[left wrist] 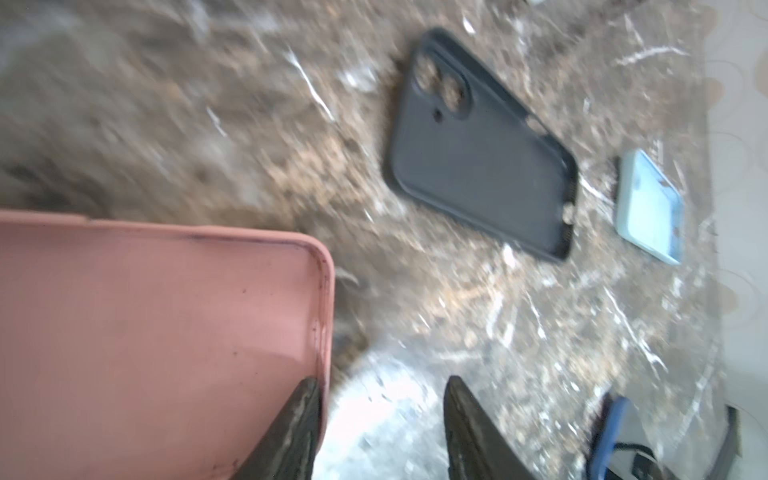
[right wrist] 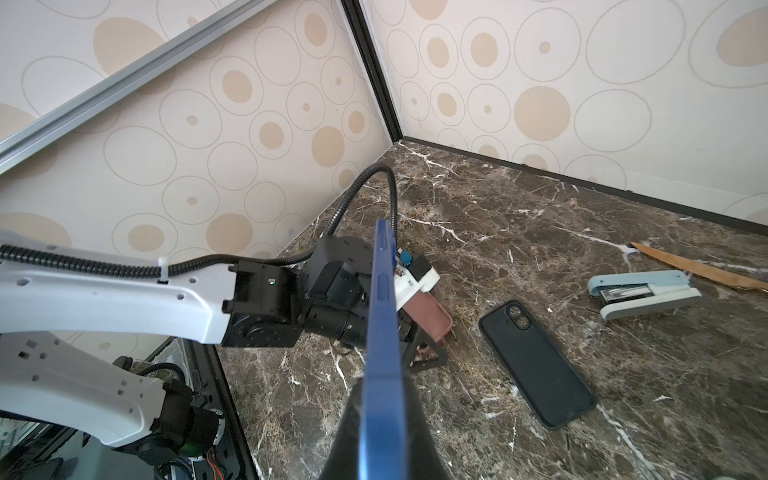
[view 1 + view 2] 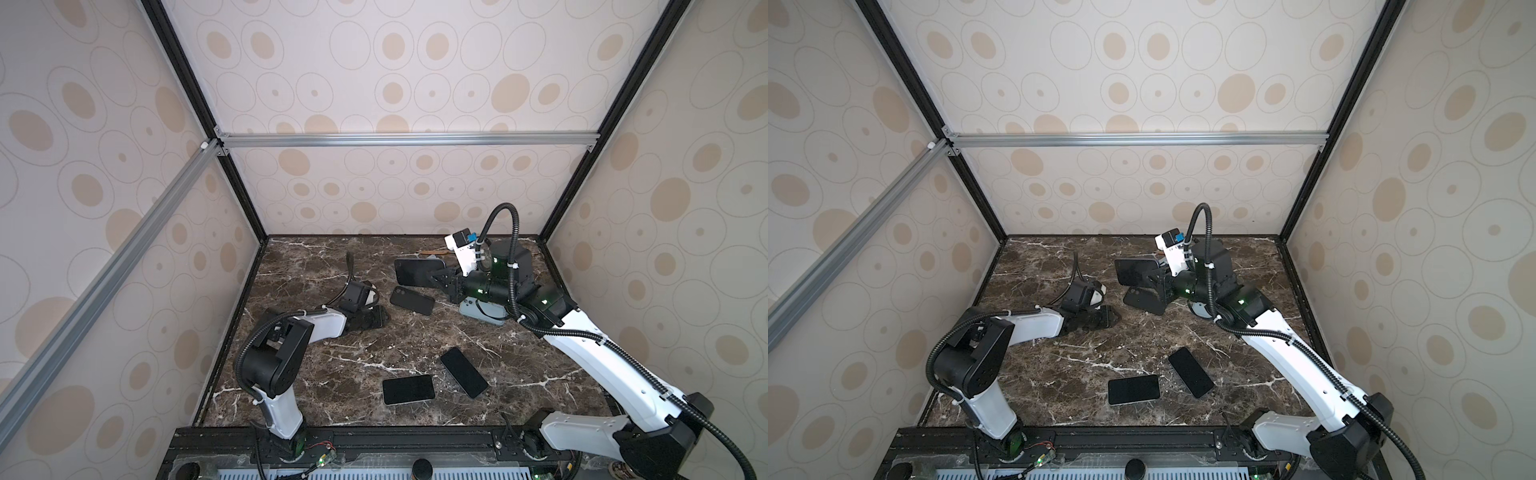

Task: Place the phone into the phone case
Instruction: 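Release the phone from the left gripper while the right gripper carries it over the case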

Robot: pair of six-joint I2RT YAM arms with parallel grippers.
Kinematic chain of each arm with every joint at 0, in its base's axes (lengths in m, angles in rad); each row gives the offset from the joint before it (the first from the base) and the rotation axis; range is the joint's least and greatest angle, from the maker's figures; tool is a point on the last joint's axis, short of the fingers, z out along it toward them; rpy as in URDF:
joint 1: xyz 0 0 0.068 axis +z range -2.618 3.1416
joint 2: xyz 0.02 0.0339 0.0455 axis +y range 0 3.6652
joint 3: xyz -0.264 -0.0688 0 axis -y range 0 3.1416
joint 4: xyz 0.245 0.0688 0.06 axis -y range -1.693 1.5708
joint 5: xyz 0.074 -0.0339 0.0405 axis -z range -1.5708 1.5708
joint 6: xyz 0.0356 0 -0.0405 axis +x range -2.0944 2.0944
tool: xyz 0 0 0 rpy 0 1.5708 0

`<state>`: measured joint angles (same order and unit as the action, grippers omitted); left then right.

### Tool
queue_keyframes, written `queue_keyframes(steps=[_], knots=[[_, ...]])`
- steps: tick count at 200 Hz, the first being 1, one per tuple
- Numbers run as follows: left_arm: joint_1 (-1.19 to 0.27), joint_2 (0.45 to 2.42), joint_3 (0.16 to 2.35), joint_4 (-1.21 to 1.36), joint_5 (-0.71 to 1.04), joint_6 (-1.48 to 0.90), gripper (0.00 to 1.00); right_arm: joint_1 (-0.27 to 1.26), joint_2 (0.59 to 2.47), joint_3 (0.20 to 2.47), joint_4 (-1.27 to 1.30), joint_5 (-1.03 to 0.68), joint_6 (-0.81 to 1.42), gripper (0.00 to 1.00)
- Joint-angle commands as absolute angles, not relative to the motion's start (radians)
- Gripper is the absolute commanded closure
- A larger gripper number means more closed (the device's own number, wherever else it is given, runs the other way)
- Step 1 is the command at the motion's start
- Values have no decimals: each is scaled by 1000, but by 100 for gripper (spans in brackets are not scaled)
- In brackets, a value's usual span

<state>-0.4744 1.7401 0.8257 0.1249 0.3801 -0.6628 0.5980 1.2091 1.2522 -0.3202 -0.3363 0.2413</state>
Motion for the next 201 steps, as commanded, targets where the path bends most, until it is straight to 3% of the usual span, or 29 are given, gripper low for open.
queue_keyframes(steps=[1, 59, 85, 129, 161, 201], knots=[[-532, 1695, 732, 231, 418, -813, 51, 598, 1175, 1234, -283, -286, 235, 100], [-657, 1585, 615, 443, 417, -1022, 51, 595, 1165, 1227, -367, -86, 281, 100], [-652, 1470, 679, 317, 328, -947, 49, 595, 1163, 1218, -381, -58, 339, 100], [-536, 1323, 766, 6, 153, -721, 47, 600, 1179, 1205, -423, -86, 469, 100], [-419, 1296, 761, -79, 199, -624, 47, 675, 1207, 1144, -386, -70, 574, 100], [-336, 1293, 674, -6, 250, -632, 47, 825, 1279, 1013, -183, -16, 756, 100]])
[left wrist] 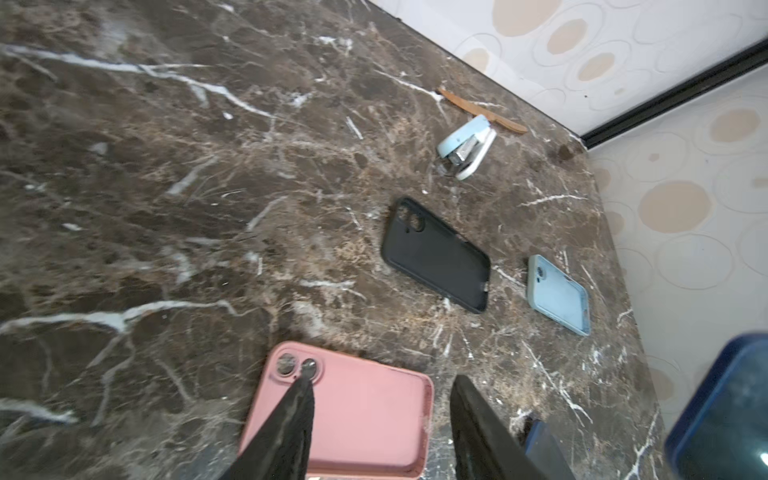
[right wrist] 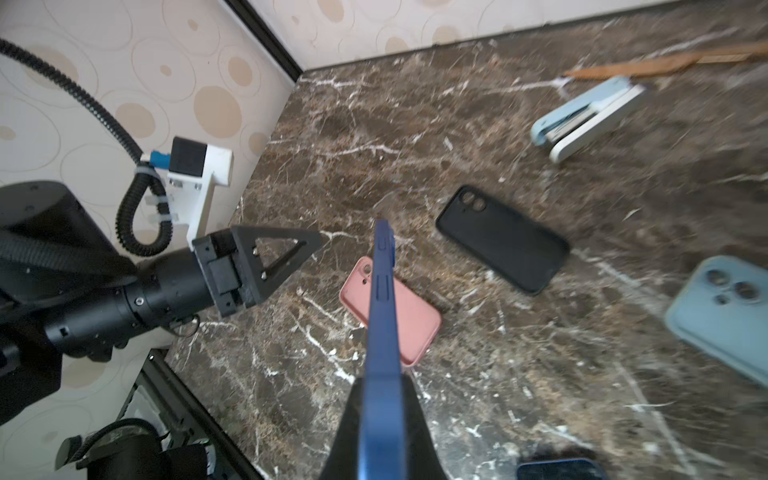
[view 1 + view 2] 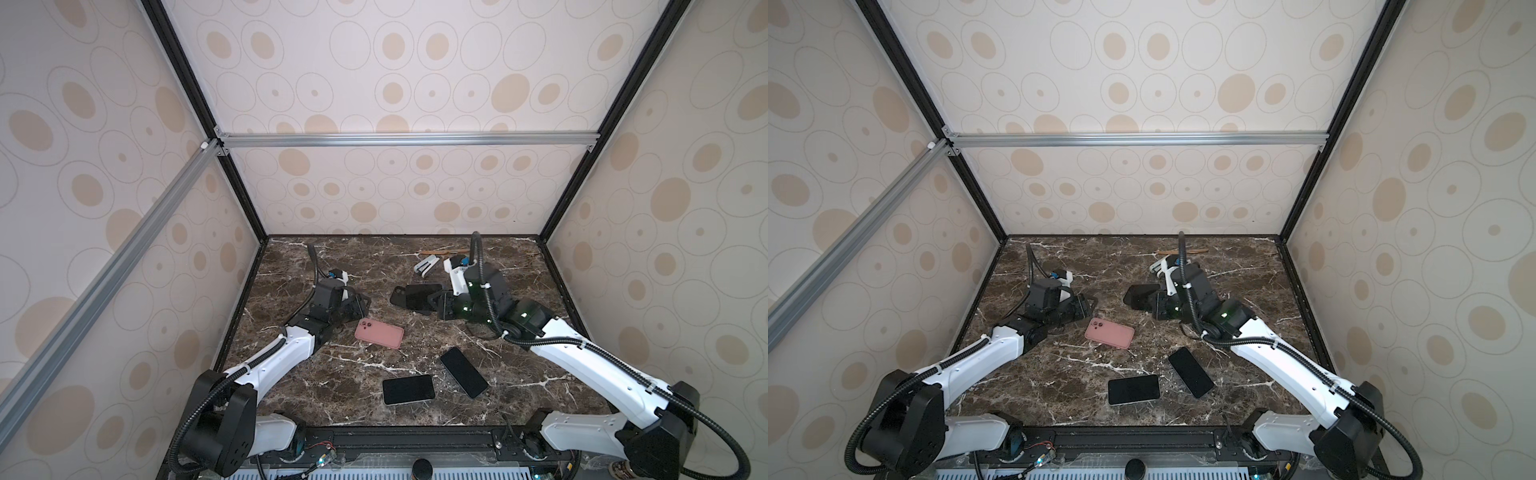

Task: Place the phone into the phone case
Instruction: 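Release the phone from the left gripper while the right gripper carries it over the case, then grasp the pink case edge with the left gripper while the right lowers the phone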

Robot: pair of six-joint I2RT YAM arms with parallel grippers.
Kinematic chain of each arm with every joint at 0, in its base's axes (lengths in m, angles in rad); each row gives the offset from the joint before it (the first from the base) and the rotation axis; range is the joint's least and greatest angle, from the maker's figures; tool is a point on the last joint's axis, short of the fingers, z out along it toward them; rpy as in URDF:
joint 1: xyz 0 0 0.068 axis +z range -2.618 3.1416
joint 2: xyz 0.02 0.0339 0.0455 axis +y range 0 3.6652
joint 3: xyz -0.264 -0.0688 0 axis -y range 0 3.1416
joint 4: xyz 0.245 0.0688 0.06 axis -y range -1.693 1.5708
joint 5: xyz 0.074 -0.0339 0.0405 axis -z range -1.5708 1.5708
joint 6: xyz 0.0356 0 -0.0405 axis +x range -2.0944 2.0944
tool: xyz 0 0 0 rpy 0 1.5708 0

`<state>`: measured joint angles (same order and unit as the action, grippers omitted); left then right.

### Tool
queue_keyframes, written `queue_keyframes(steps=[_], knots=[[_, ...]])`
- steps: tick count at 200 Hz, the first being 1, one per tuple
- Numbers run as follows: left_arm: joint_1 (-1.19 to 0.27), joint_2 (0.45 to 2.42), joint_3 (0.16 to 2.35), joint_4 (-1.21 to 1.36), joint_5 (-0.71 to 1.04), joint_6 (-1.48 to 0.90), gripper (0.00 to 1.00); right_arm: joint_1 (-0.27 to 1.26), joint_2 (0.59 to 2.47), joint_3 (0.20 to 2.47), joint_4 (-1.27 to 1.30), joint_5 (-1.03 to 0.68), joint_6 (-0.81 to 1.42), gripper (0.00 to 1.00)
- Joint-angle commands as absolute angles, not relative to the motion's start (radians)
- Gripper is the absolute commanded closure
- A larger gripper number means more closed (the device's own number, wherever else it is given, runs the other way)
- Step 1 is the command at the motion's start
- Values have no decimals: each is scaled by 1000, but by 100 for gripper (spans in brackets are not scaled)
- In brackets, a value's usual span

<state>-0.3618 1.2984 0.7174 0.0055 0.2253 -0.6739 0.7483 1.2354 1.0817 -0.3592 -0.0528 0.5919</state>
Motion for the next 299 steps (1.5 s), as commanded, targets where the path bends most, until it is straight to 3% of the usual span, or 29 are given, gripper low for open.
queue_keyframes(steps=[1, 74, 132, 230, 266, 299], knots=[[-335, 1294, 673, -5, 251, -633, 47, 827, 1282, 1010, -177, -15, 761, 100], [-329, 1411, 558, 159, 314, -666, 49, 855, 1501, 928, -3, -58, 958, 100], [-333, 1496, 530, 195, 395, -672, 52, 780, 1597, 892, 29, -190, 1083, 100], [-404, 1378, 408, 198, 465, -738, 52, 695, 1615, 864, -21, -359, 996, 100], [-403, 1295, 451, 114, 336, -695, 50, 666, 1645, 884, -83, -437, 927, 100], [-394, 1364, 531, 84, 256, -645, 49, 661, 1659, 892, -88, -463, 908, 100]])
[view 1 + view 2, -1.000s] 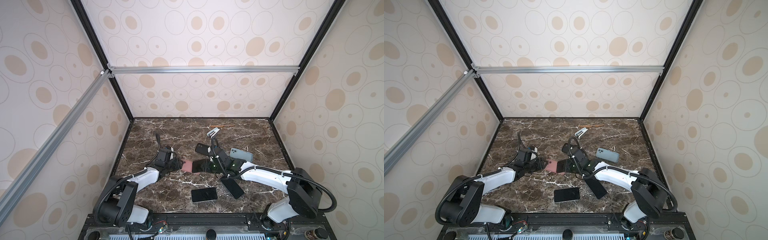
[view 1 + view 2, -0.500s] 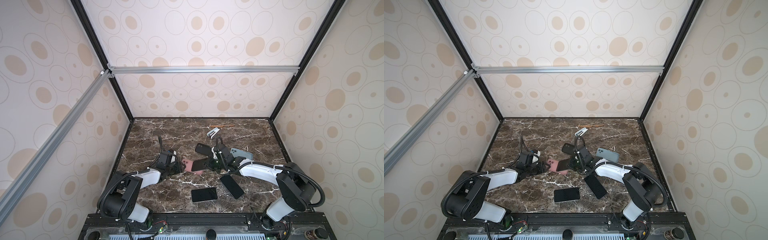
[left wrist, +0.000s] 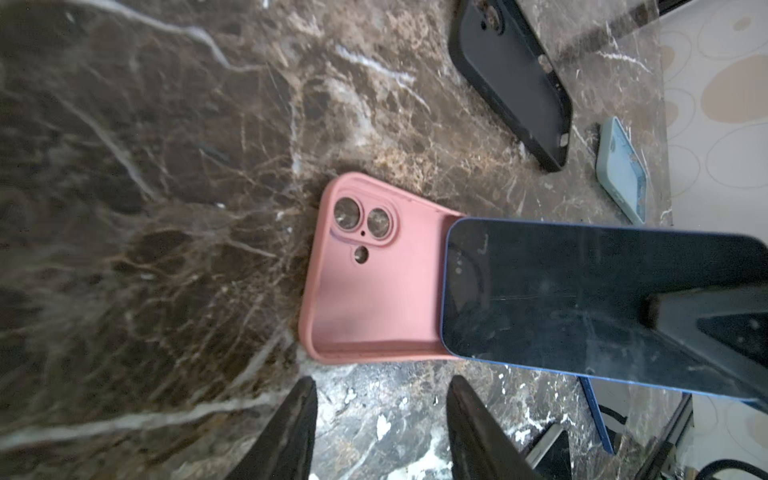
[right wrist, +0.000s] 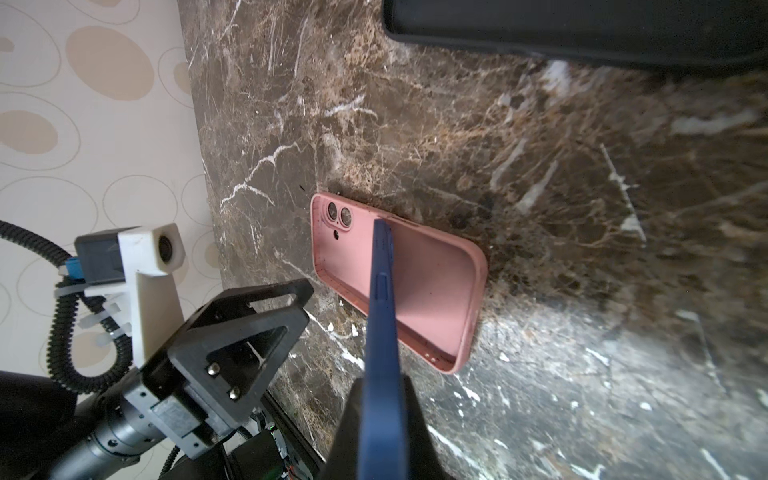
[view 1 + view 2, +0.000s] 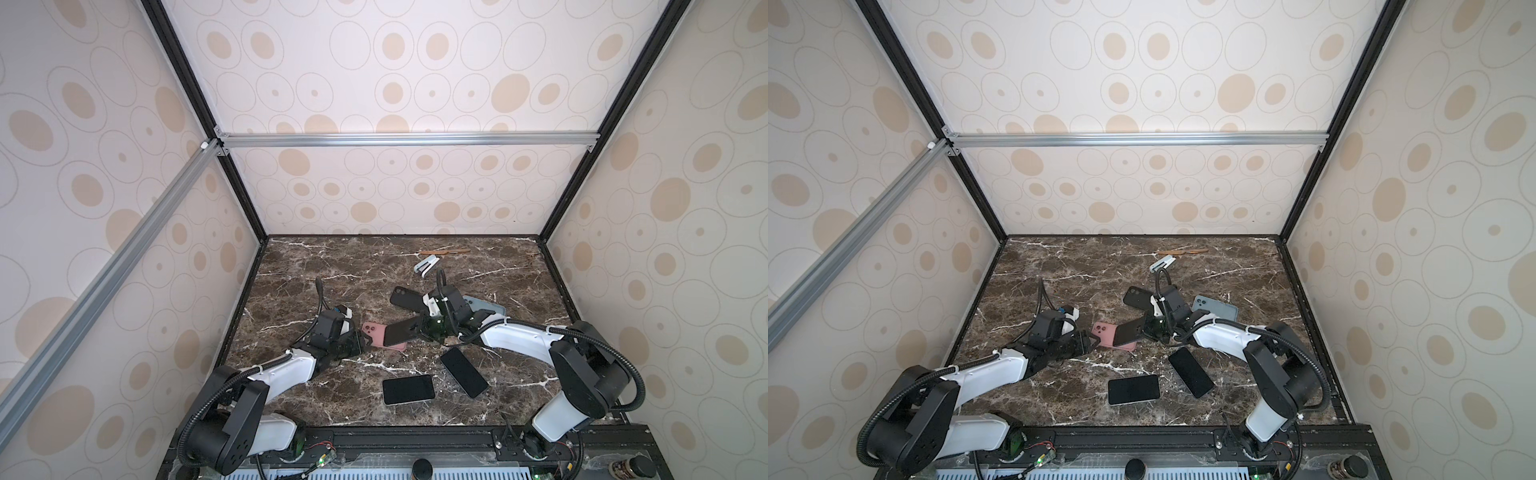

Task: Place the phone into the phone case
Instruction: 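Grasp the pink case edge with the left gripper while the right lowers the phone, then tilt the phone edge into the pink case with the right gripper while left holds case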

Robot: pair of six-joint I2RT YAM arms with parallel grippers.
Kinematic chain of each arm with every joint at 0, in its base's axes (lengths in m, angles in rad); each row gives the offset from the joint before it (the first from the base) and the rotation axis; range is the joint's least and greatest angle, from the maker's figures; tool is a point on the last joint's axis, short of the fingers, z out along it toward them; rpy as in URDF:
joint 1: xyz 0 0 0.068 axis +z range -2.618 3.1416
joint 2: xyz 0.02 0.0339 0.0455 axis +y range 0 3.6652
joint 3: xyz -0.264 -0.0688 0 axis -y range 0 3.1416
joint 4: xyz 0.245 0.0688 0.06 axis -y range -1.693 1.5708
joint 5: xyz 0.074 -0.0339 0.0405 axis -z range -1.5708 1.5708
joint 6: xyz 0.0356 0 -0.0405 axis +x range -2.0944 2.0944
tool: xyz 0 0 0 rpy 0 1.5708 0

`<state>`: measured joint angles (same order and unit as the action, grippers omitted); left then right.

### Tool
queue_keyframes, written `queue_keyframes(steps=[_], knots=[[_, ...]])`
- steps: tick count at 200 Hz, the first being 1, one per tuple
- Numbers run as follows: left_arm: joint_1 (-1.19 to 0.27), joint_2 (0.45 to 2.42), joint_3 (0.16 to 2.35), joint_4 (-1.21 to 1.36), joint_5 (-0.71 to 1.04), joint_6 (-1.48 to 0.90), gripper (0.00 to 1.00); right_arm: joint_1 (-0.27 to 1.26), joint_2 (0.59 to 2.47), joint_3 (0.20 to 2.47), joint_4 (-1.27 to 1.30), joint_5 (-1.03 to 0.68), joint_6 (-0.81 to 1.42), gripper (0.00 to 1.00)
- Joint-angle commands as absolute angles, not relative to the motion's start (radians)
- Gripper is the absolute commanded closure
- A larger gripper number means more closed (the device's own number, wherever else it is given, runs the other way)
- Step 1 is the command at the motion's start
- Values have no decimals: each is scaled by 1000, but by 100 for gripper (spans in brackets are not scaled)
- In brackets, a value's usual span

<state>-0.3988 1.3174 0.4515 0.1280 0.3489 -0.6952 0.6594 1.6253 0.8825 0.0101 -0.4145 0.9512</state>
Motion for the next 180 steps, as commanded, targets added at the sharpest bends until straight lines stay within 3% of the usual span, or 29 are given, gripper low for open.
queue_keyframes(steps=[1, 61, 119, 180], knots=[[-393, 1368, 531, 85, 255, -645, 49, 661, 1660, 893, -89, -464, 907, 100], [-394, 1467, 487, 201, 354, -695, 51, 662, 1686, 908, -72, -465, 908, 100], [-415, 1368, 360, 304, 454, -823, 51, 664, 1744, 922, -1, -516, 940, 100], [-436, 1299, 339, 287, 395, -820, 51, 667, 1784, 918, 37, -572, 934, 100]])
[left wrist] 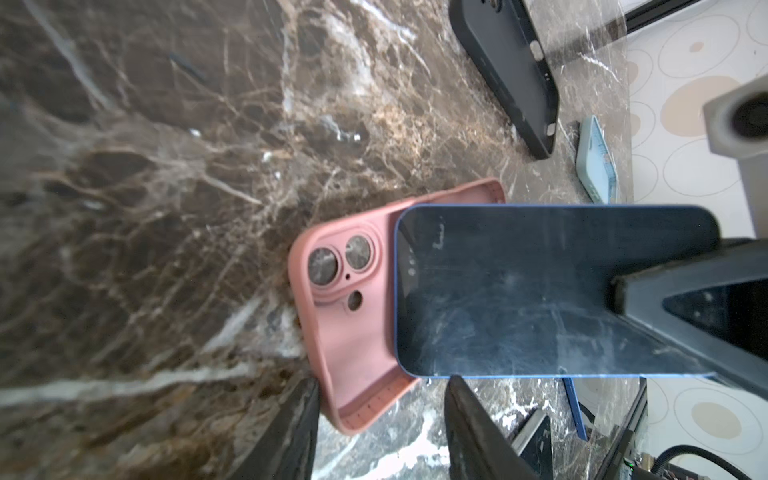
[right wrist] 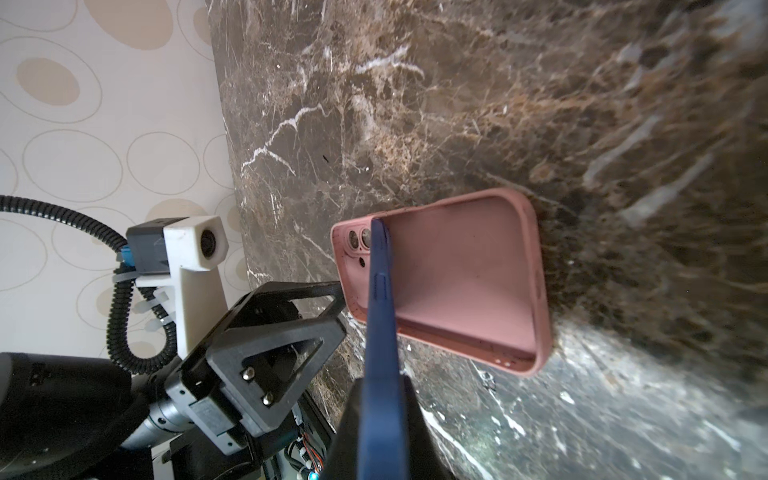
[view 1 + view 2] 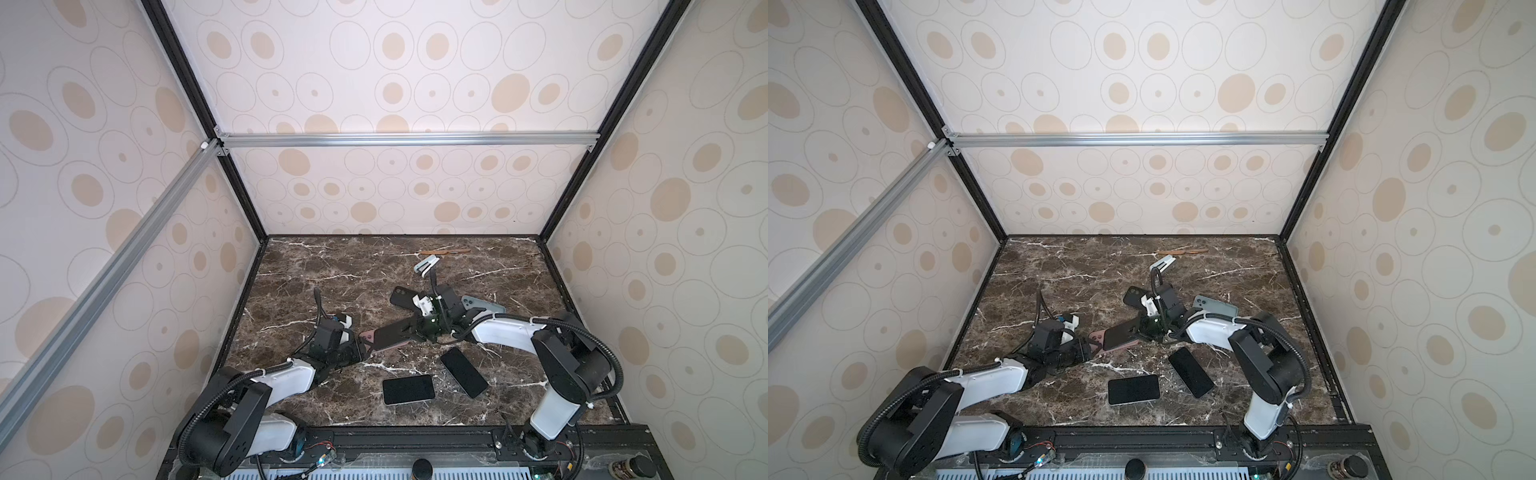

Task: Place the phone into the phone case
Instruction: 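Tilt the phone edge into the pink case with the right gripper while left holds case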

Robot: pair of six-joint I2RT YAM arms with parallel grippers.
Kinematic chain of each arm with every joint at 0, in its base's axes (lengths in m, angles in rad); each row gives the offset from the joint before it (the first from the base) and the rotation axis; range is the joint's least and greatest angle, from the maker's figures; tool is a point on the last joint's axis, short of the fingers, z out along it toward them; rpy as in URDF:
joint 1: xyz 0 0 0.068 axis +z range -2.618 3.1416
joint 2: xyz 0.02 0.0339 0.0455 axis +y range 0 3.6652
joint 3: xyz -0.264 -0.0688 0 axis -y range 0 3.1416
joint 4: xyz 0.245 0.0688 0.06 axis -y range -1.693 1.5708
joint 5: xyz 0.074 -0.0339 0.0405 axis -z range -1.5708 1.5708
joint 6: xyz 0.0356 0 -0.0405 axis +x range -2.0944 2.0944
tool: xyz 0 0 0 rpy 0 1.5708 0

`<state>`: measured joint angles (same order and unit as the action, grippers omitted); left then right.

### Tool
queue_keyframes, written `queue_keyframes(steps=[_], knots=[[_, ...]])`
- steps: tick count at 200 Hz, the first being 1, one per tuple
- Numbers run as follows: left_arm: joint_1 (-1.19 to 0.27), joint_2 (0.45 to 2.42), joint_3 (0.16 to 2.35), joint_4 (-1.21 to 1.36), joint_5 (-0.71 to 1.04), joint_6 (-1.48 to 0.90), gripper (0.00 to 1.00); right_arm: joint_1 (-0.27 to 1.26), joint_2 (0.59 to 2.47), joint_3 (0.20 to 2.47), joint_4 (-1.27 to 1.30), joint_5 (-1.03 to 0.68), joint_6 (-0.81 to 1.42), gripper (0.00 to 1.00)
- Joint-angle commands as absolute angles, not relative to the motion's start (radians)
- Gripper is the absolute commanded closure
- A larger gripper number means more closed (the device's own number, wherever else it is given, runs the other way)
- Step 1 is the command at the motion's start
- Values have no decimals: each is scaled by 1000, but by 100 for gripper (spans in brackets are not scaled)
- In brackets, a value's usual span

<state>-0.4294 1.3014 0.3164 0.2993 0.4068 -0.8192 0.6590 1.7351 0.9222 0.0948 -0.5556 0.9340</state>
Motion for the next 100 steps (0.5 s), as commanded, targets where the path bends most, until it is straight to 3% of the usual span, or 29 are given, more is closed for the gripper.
queue_keyframes(steps=[1, 100], knots=[[-435, 1299, 340, 287, 393, -818, 51, 668, 1785, 919, 36, -573, 933, 100], [-428, 1423, 425, 309, 379, -798, 52, 668, 1872, 956, 36, -683, 858, 100]])
